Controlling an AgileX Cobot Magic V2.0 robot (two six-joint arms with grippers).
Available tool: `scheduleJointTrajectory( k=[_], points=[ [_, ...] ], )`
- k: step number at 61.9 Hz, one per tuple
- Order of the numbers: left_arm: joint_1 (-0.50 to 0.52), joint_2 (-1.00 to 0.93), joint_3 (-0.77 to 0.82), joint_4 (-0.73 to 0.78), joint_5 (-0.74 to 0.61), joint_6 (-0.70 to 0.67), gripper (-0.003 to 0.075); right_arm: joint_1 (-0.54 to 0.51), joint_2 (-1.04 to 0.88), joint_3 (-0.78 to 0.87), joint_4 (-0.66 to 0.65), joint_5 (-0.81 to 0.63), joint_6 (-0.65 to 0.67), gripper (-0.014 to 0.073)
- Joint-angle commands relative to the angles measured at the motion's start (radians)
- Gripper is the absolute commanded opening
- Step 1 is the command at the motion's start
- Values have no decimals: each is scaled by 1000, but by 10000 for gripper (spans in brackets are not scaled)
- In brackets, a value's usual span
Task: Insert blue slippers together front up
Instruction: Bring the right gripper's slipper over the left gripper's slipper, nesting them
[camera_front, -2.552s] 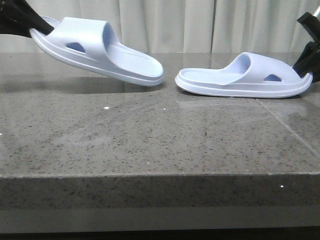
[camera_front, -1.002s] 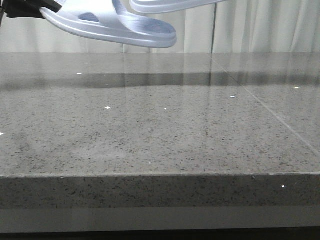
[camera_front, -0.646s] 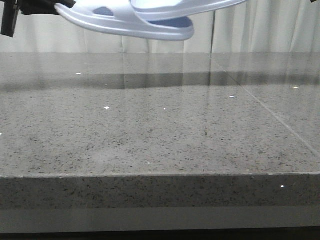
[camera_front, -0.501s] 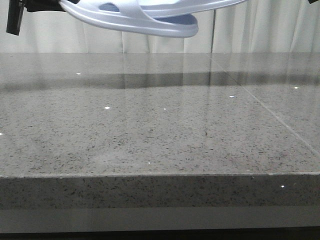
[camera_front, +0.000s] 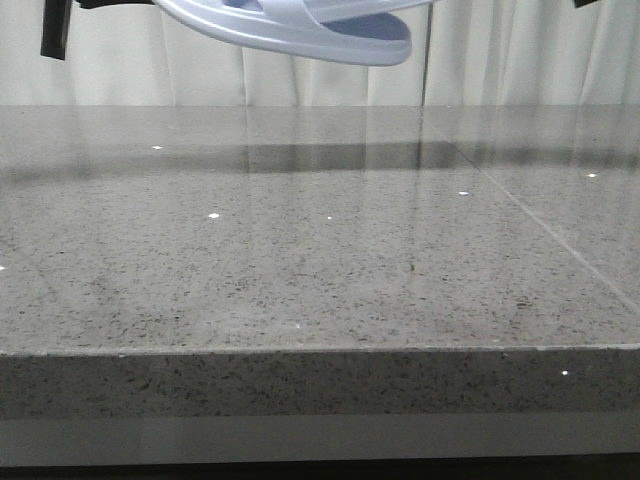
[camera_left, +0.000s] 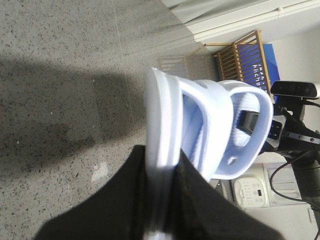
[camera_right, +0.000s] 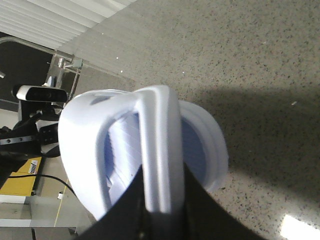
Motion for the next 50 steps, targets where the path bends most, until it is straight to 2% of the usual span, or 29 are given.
scheduleJointTrajectory(
  k=[1, 24, 50],
  points=[
    [-46, -60, -32, -113, 136, -9, -19, 47, -40, -30, 110, 108, -20, -63],
    [-50, -60, -32, -111, 136, -9, -19, 82, -36, -30, 90, 97, -20, -41],
    [-32, -60, -32, -45, 136, -11, -18, 81, -36, -30, -60, 85, 28, 273]
  ],
)
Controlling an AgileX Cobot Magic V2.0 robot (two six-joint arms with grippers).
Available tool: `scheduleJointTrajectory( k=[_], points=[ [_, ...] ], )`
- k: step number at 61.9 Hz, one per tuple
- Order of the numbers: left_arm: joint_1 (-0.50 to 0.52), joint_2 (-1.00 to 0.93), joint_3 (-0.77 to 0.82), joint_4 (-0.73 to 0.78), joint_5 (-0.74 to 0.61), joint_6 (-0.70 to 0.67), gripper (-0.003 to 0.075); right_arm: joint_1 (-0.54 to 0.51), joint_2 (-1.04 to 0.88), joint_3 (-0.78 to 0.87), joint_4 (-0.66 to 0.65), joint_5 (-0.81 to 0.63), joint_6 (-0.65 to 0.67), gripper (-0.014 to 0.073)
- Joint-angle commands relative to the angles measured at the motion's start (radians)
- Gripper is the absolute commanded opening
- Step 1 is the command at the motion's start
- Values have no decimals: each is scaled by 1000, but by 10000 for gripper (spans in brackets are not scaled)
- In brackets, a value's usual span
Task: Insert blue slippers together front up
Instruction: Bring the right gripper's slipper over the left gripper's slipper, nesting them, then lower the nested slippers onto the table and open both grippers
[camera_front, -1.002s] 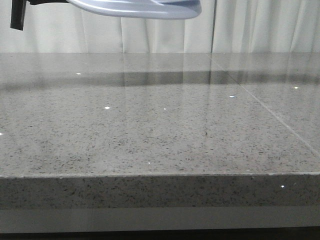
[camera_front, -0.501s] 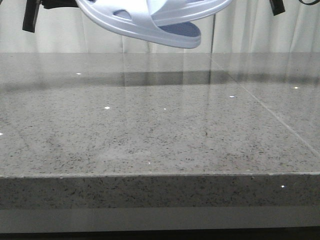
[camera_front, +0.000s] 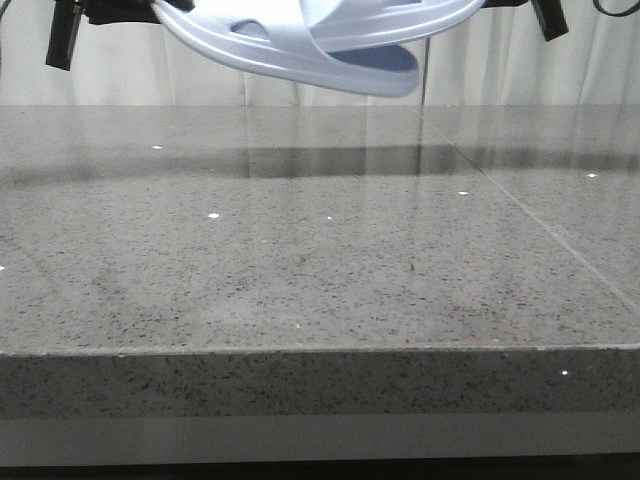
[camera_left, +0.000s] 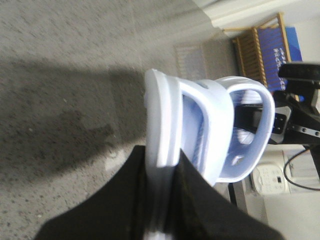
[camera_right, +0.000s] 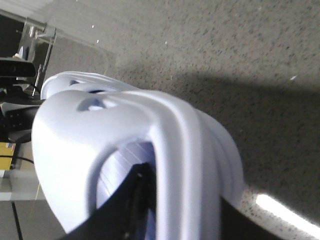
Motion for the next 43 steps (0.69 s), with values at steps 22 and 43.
scheduleJointTrajectory(
  k=[22, 43],
  points=[
    [97, -61, -32, -52, 129, -17, -18, -15, -71, -29, -34, 87, 34, 297],
    [129, -62, -32, -25, 129, -17, -17, -108, -111, -29, -41, 94, 44, 298]
  ],
)
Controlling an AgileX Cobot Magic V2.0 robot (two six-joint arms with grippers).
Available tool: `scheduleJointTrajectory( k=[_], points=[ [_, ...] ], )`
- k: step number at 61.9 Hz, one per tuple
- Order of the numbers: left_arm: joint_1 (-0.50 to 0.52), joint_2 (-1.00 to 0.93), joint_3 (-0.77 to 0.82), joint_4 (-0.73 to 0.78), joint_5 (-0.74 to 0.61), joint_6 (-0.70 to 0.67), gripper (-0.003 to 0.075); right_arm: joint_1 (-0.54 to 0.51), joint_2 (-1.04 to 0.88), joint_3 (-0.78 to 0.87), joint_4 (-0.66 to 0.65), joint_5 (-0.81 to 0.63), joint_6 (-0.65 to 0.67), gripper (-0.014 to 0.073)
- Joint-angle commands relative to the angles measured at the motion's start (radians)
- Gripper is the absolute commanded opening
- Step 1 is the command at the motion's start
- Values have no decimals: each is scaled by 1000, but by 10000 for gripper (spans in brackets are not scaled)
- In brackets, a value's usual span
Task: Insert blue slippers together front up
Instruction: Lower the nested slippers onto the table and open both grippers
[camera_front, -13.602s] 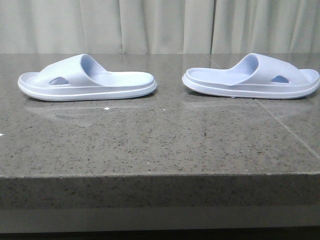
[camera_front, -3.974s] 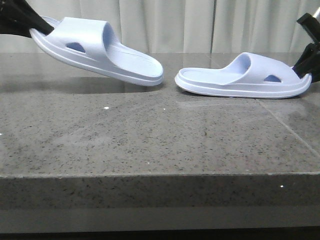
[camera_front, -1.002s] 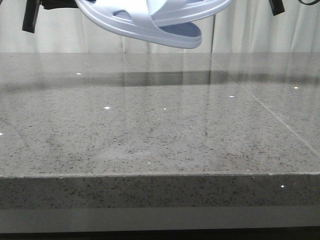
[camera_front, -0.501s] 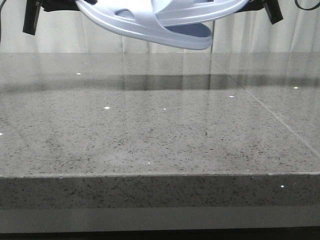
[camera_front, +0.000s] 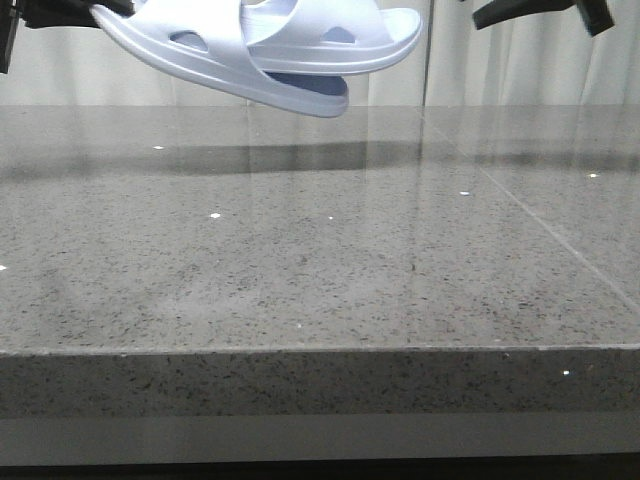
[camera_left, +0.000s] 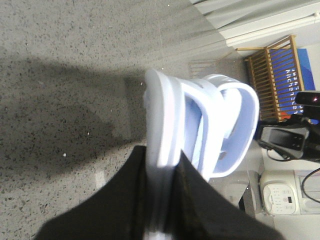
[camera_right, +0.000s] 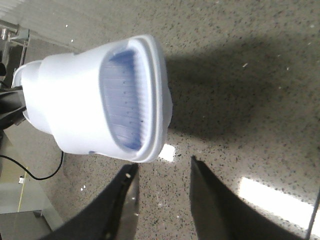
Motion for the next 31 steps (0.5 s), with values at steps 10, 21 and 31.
scheduleJointTrajectory(
  k=[10, 21, 31],
  points=[
    [0, -71, -32, 32, 99, -77, 15, -65, -93, -29, 13, 71, -4, 298],
    [-9, -80, -32, 87, 99, -107, 29, -83, -95, -29, 12, 73, 3, 298],
    [-65, -80, -21, 162, 93, -133, 34, -83, -95, -29, 12, 71, 4, 298]
  ],
)
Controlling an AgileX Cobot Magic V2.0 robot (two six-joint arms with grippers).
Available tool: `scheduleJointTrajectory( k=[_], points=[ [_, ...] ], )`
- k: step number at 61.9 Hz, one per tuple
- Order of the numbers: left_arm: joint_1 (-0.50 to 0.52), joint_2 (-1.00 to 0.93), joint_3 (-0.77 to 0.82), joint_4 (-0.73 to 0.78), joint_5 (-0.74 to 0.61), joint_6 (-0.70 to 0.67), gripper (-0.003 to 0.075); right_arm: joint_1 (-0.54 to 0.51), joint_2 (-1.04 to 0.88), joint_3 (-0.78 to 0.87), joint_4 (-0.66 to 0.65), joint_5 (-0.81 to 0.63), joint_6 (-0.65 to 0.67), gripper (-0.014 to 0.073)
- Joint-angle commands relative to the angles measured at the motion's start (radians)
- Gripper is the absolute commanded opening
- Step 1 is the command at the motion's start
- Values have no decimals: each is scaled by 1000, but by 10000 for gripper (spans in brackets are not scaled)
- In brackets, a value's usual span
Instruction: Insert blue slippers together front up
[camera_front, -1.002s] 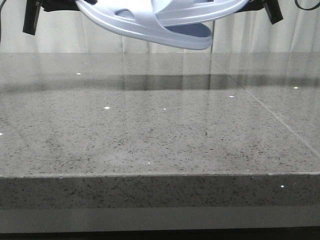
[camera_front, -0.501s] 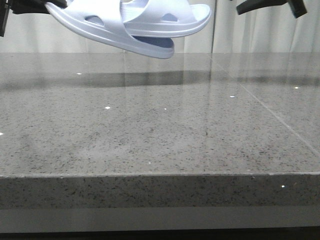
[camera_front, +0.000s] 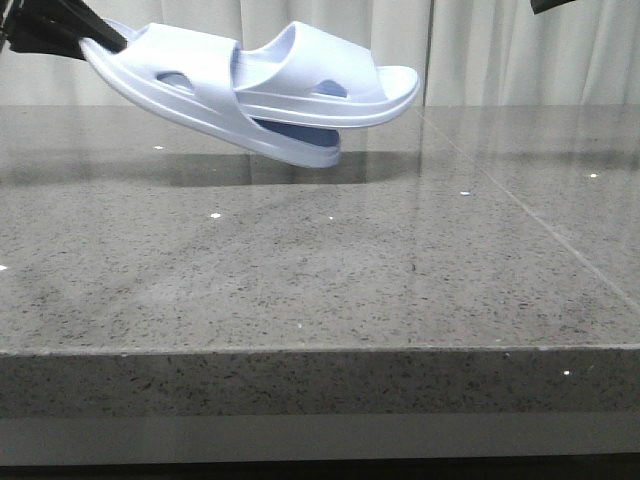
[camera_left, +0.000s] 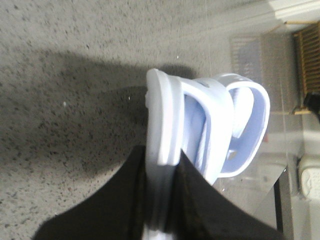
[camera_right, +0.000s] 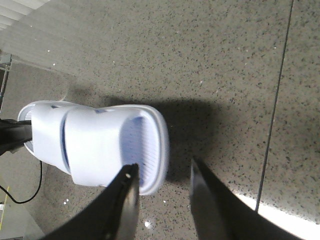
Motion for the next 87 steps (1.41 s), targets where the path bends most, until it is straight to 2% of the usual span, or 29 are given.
scheduleJointTrajectory(
  k=[1, 16, 24, 28, 40, 44, 61, 69, 75, 82, 87],
  points=[
    [-36, -62, -19, -30, 82, -29, 34, -6, -63, -29, 54, 67, -2, 298],
    [-87, -62, 19, 83, 40, -76, 34, -6, -63, -29, 54, 65, -2, 298],
    [-113, -62, 26, 224, -28, -126, 49, -6, -63, -29, 54, 65, -2, 298],
    [-122, -62, 26, 264, -51, -129, 104, -6, -63, -29, 54, 65, -2, 298],
    [-136, -62, 26, 279, -75, -129, 381, -6, -63, -29, 54, 66, -2, 298],
    [-136, -62, 26, 303, -77, -129, 408, -6, -63, -29, 54, 66, -2, 298],
    [-116, -62, -4, 588, -92, -248, 409, -6, -63, -29, 54, 68, -2, 298],
    [-88, -66, -72, 653, -56, -284, 408, -6, -64, -30, 46, 68, -2, 298],
    [-70, -92, -148, 711, -42, -301, 397, -5, -80, -67, -73, 67, -2, 283],
    [-66, -143, -188, 827, -75, -345, 291, -4, -127, -118, -242, 54, 12, 244],
    [-66, -190, -188, 895, -108, -371, 172, -4, -175, -140, -338, 27, 15, 223]
  ],
)
